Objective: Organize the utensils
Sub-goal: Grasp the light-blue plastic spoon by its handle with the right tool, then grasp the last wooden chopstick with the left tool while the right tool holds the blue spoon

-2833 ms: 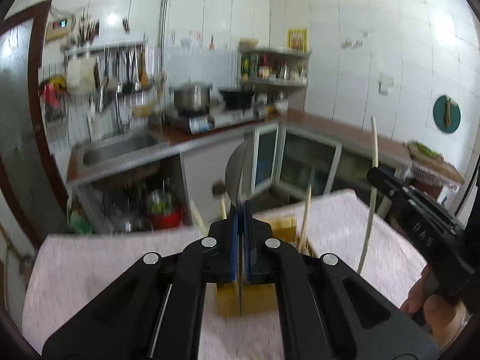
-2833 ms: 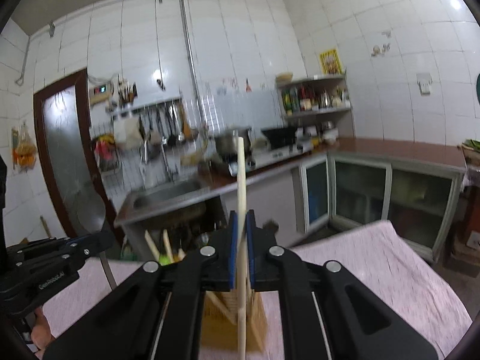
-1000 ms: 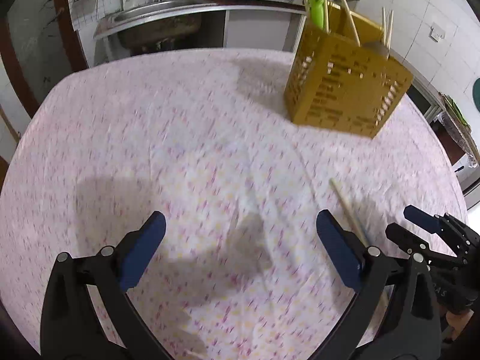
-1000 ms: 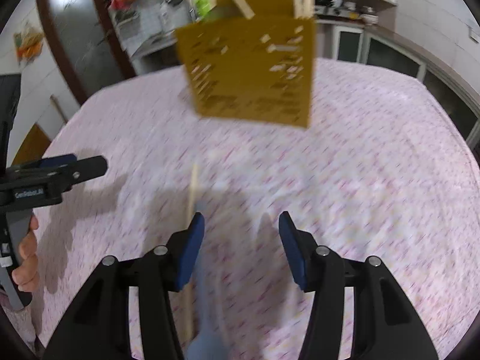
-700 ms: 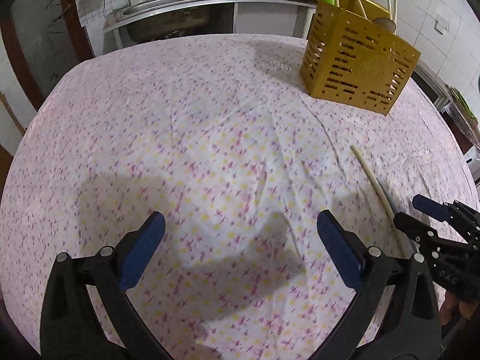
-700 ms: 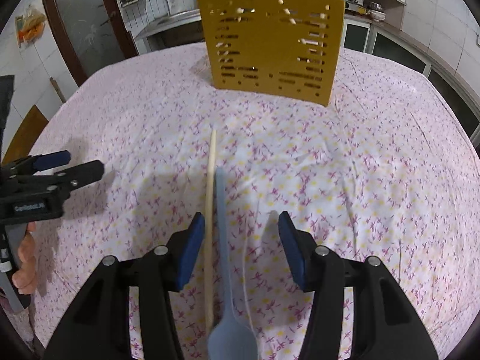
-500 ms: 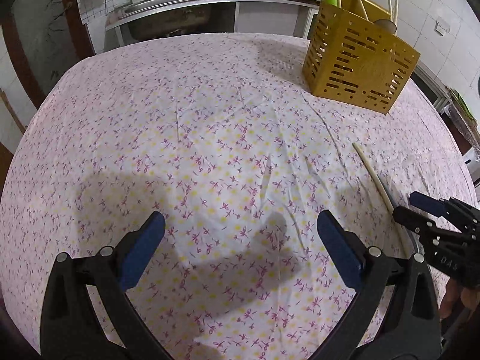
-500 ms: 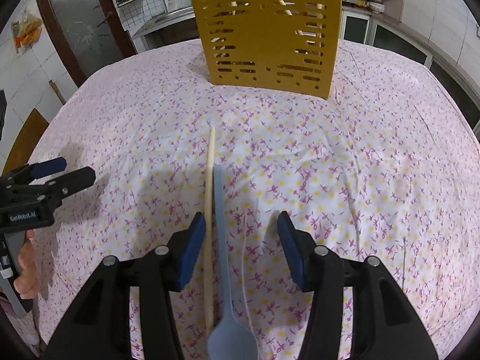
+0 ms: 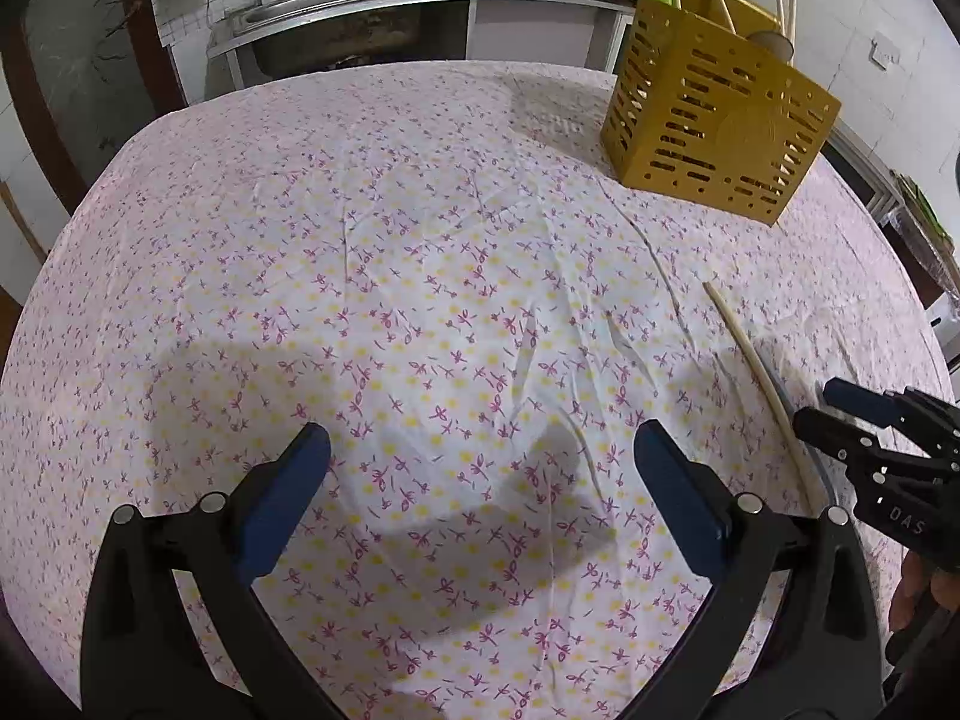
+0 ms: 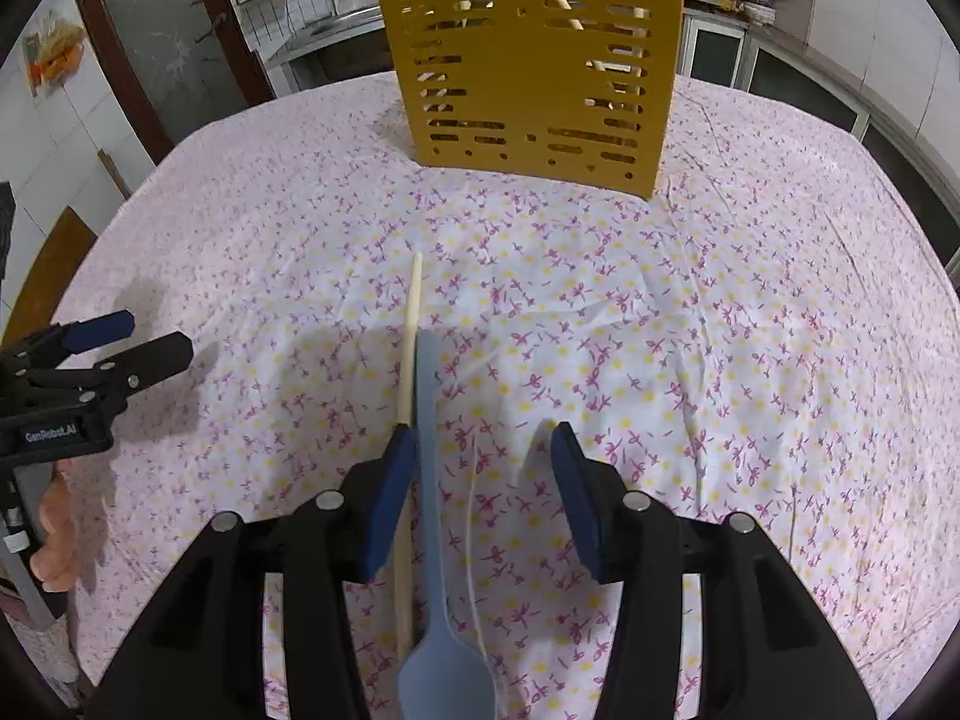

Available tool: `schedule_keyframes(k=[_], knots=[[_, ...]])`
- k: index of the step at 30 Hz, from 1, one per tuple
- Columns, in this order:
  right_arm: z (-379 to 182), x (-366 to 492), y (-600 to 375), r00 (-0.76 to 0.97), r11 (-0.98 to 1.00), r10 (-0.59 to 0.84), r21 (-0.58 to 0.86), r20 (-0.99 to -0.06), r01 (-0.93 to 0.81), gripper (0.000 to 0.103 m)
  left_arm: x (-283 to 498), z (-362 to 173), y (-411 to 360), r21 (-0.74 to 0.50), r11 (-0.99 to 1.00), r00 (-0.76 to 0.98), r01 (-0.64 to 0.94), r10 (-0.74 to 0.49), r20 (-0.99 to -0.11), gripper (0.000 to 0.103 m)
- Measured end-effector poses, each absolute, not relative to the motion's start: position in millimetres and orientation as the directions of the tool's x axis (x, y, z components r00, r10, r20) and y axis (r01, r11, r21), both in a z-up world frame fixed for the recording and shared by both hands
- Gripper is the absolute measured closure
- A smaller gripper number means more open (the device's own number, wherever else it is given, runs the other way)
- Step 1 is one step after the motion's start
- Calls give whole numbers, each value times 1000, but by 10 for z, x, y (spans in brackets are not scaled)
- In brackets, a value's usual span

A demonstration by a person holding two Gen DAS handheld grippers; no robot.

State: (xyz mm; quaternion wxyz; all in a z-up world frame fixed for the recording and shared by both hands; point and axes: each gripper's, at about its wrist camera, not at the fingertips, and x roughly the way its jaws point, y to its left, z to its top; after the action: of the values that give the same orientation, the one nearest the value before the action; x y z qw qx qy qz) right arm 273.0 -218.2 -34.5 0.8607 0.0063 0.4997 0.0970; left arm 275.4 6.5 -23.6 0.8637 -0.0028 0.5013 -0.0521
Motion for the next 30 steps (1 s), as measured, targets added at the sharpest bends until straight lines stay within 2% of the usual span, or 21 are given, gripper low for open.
schedule_keyframes(k=[4,6,13,15,30], knots=[[-337,2779,-2186,469,984,148,85,-871,-154,67,2750,-245,71,-53,995,491,85,-88,-867,5],[-323,2817,-2172,458,986,129,63,-880,-157,79,2762,-247,80,-56,995,487,79,-88,-869,5],[-362,2974,-2044,376,984,77,10,-924,-177,87,2795,-233,77,-64,996,469,69,-89,-879,5],[-348,3018,-2096,366,987,91,36,-926,-155,96,2803,-210,58,-71,995,463,64,-93,-881,5],[-242,2931,-2946,454,993,115,119,-884,-19,96,2858,-101,-665,-144,987,383,73,-160,-910,5]])
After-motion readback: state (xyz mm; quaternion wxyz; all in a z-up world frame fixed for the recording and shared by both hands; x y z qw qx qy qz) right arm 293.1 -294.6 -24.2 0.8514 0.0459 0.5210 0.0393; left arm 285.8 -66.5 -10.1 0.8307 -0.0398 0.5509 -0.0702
